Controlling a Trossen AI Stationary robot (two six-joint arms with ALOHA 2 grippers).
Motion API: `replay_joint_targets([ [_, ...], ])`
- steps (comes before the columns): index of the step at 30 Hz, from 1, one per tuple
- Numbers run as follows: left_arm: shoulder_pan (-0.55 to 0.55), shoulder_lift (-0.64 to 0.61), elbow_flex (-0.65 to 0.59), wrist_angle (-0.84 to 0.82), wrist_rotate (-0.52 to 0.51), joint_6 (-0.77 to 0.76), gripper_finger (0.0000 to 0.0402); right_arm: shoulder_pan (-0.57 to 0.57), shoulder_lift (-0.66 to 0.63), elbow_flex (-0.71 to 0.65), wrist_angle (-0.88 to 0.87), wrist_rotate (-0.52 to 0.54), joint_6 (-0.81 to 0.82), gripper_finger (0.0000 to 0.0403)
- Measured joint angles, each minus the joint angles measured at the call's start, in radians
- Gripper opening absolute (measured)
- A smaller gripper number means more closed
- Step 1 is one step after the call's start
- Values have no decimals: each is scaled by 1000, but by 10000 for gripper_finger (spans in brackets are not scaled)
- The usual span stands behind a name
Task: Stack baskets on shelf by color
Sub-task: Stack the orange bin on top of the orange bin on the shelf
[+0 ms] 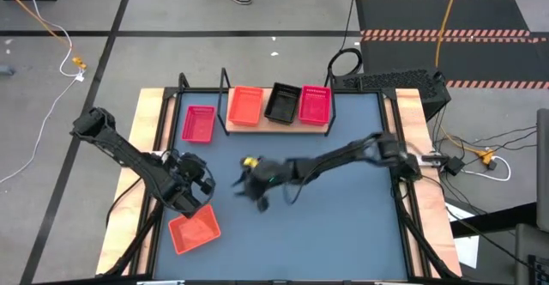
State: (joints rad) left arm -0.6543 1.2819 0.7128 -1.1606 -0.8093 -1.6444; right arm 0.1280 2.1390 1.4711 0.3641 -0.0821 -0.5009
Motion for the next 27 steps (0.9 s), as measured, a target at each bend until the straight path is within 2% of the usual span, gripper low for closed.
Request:
replay_joint_targets([
  [4,35,0,0,-22,-1,1,37,66,165,218,-142,19,-223,144],
  [7,54,0,0,-22,-1,21,37,102,251,341,-167,59,-432,144],
  [10,67,0,0,-23,-2,44,37,116,312,406,-159,92,-641,144],
  [14,74,0,0,-25,-2,52,37,124,354,436,-139,111,-805,144],
  [17,74,0,0,-24,-2,52,37,122,360,436,-137,108,-869,144],
  [25,74,0,0,-11,10,52,37,109,366,433,-53,111,-885,144],
  [27,74,0,0,-11,48,53,37,110,366,433,-55,156,-864,144],
])
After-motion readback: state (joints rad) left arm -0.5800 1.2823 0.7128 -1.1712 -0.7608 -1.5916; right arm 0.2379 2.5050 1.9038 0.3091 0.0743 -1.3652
